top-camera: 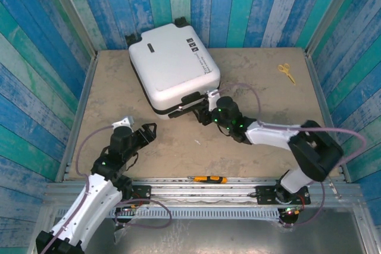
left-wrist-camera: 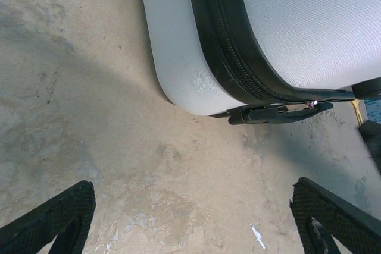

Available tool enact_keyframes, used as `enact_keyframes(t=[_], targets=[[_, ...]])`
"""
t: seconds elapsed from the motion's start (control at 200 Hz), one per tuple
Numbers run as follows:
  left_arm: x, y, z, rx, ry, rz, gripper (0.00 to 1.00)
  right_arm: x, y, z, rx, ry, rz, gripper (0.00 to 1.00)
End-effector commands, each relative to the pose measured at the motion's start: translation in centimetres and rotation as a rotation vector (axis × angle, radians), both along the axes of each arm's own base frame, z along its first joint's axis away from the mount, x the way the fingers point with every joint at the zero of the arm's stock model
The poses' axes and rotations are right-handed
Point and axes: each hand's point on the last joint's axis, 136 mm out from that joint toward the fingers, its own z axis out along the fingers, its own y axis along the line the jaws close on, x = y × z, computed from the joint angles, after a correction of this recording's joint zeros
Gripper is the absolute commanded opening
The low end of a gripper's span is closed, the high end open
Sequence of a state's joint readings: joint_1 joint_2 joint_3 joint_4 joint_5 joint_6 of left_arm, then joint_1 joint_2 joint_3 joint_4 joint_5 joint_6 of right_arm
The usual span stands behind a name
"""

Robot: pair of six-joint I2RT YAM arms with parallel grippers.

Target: Pack the luggage

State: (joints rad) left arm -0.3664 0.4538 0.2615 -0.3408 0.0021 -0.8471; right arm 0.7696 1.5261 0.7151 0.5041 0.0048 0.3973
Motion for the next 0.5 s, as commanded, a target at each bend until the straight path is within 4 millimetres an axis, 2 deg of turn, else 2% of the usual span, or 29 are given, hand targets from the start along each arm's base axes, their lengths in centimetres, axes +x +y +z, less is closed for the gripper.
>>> enact_keyframes(t=[0.0,0.12,0.22,0.341,0.376,0.496], targets=[[-0.2,-0.1,-0.7,-0.014,0.013,0.006,0.89,-1.0,-3.9,-2.7,0.089,0.206,-0.209,0.57],[0.0,-0.1,-0.4,-0.021,0.004,0.010,0.90,-1.2,-3.2,-3.1,0.261,0.288,-0.233,0.59],[0.1,-0.2,0.0,-0.029,-0.001,0.009,0.90,-0.1,-2.4,-4.1,0.390,0.348,-0.234,0.61],[-0.1,-0.2,0.3,-0.026,-0.002,0.007,0.91,1.2,-2.5,-5.7,0.554,0.400,-0.280,0.62],[-0.2,-0.1,0.2,-0.025,0.000,0.008,0.91,1.4,-2.5,-6.7,0.573,0.421,-0.290,0.62],[-0.4,0.1,0.2,-0.024,-0.002,0.016,0.91,2.5,-1.4,-6.9,0.672,0.408,-0.250,0.64]])
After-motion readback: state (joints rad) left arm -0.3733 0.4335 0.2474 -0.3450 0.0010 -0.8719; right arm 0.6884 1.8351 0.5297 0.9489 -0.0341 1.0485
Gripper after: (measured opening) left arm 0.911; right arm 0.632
